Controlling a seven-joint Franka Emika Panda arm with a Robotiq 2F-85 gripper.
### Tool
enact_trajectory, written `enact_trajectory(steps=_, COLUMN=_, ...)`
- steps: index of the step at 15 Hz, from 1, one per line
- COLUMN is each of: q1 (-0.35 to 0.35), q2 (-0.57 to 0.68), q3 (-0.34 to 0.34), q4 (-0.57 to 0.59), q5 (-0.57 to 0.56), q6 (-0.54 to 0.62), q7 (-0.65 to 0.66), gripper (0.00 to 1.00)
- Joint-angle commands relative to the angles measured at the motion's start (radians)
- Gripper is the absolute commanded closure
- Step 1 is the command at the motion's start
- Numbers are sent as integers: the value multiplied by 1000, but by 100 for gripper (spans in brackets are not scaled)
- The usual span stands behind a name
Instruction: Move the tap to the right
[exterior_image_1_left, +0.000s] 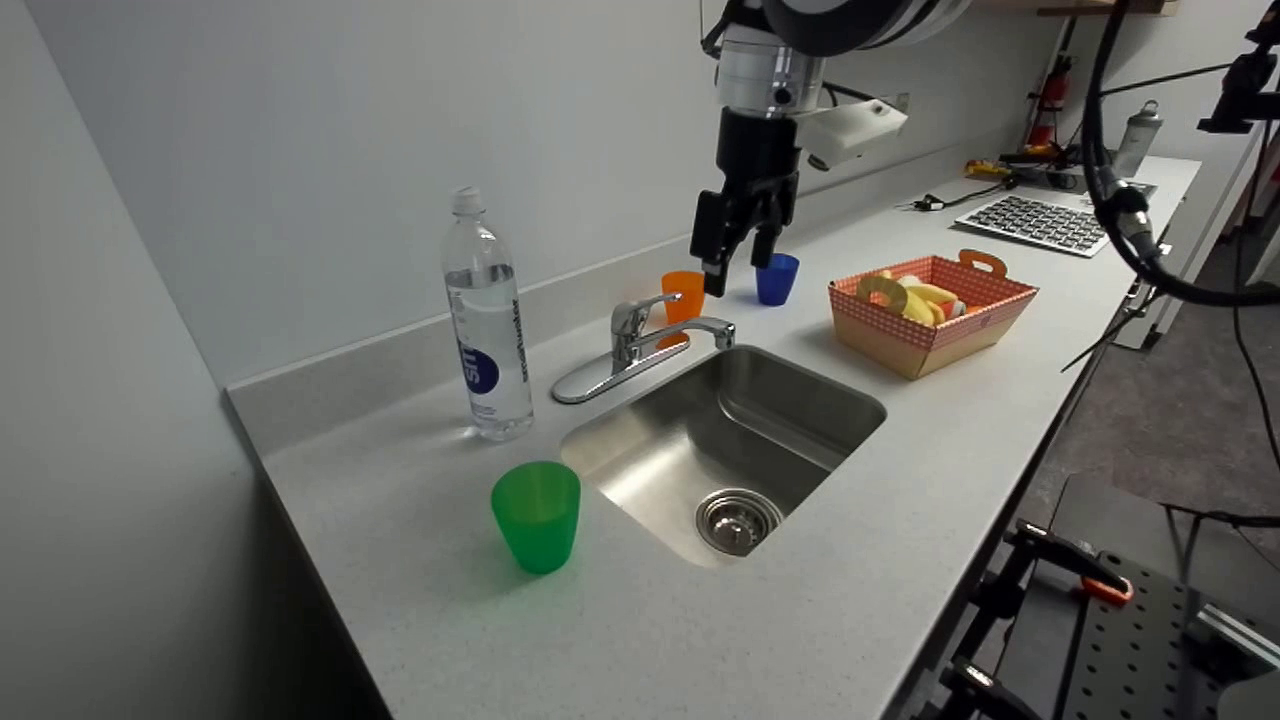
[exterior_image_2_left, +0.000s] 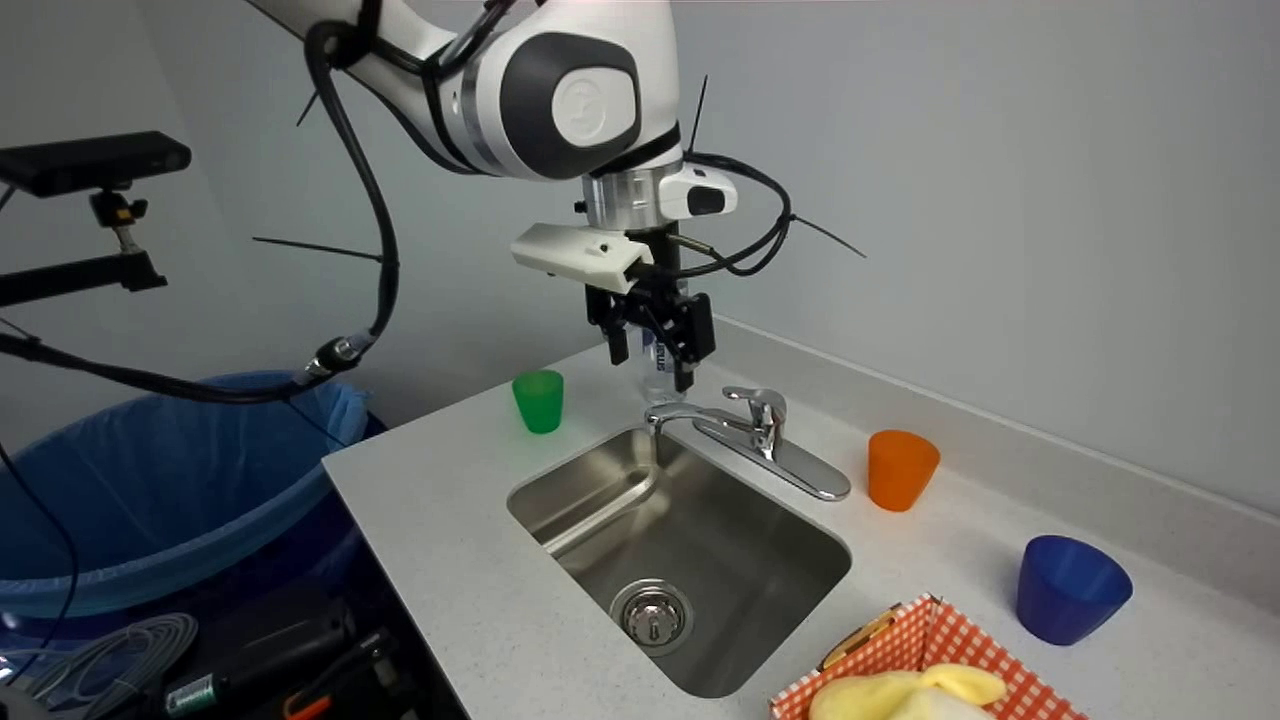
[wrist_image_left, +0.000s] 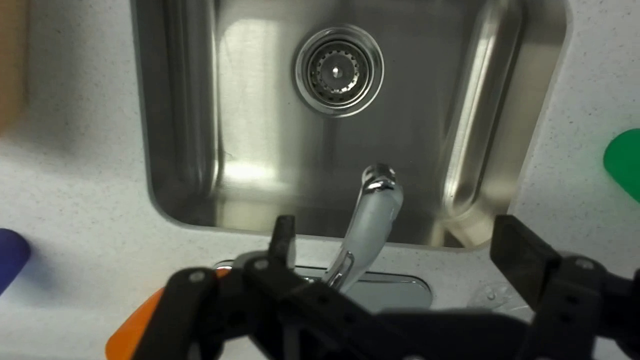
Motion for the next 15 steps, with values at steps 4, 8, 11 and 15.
enact_trajectory(steps=4, q1=33, q2=182, q3=28, q4=168, q5=39, q6=5, q7=60, gripper=0)
enact_trajectory(steps=8, q1=60, q2=258, q3=33, q4=243, q5=12, q6=-6, q7=189, gripper=0)
enact_trajectory(steps=11, q1=82, q2=297, q3=28, q4=274, q5=-2, q6=-16, q7=266, gripper=0)
enact_trajectory(steps=15, q1=98, q2=312, q3=19, q4=281, q5=-26, q6=-38, q7=318, gripper=0)
